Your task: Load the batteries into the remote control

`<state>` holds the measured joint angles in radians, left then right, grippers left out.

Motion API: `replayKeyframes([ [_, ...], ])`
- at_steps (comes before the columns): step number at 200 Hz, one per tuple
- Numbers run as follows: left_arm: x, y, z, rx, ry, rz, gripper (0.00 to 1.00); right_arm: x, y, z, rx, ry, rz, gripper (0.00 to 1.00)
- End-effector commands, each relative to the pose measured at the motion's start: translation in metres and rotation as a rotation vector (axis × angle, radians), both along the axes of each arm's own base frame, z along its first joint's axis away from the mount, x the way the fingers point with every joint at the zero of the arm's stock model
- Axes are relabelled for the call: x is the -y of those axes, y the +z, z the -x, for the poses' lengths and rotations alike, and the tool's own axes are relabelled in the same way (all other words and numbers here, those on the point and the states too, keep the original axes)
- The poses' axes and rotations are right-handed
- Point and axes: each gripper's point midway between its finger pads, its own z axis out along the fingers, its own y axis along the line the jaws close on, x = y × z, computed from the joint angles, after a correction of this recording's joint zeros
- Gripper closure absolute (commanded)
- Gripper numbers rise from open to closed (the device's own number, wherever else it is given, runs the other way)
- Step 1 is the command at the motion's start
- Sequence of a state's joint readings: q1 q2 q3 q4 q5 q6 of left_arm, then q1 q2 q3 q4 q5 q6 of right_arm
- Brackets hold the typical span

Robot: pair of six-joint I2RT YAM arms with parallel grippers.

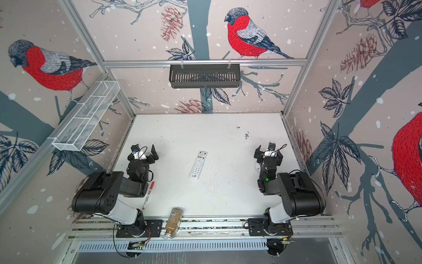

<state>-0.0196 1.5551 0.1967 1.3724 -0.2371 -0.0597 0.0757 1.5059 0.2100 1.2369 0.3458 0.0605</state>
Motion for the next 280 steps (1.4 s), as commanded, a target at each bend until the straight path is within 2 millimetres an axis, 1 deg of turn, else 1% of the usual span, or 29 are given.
replayKeyframes([
  [1,0.003,-0.001,-0.001,-0.01,-0.016,-0.015,0.02,-0.002,0.003,-0.003,0.013,0.017,-0.026,0.0],
  [12,0.004,-0.001,-0.001,-0.008,-0.019,-0.021,0.02,-0.007,0.002,-0.008,0.005,0.068,-0.035,0.01],
  [20,0.007,0.0,-0.001,-0.006,-0.032,-0.024,0.02,-0.019,-0.001,-0.012,-0.017,0.177,-0.04,0.01],
  [26,0.008,-0.001,-0.002,-0.012,-0.041,-0.028,0.02,-0.021,-0.001,-0.01,-0.016,0.206,-0.043,0.01],
  [35,0.012,-0.003,-0.007,-0.032,-0.064,-0.037,0.02,-0.03,0.001,-0.009,-0.004,0.283,-0.038,0.01],
  [45,0.014,-0.002,-0.007,-0.028,-0.068,-0.042,0.02,-0.034,0.001,-0.007,-0.002,0.312,-0.031,0.01],
  [61,0.014,-0.003,-0.007,-0.031,-0.069,-0.042,0.02,-0.034,0.002,-0.008,-0.002,0.31,-0.032,0.01],
  [66,0.014,-0.003,-0.007,-0.029,-0.069,-0.041,0.02,-0.03,0.001,-0.008,-0.002,0.29,-0.039,0.01],
  [74,0.014,-0.003,-0.007,-0.031,-0.069,-0.042,0.02,-0.017,0.0,-0.01,-0.009,0.208,-0.056,0.01],
  [79,0.014,-0.003,-0.007,-0.03,-0.069,-0.04,0.02,-0.014,0.0,-0.01,-0.009,0.182,-0.061,0.01],
  [159,0.013,-0.003,-0.007,-0.031,-0.067,-0.043,0.02,-0.015,0.0,-0.01,-0.011,0.146,-0.029,0.01],
  [280,0.013,-0.003,-0.007,-0.03,-0.067,-0.043,0.02,-0.016,0.0,-0.01,-0.013,0.149,-0.029,0.01],
])
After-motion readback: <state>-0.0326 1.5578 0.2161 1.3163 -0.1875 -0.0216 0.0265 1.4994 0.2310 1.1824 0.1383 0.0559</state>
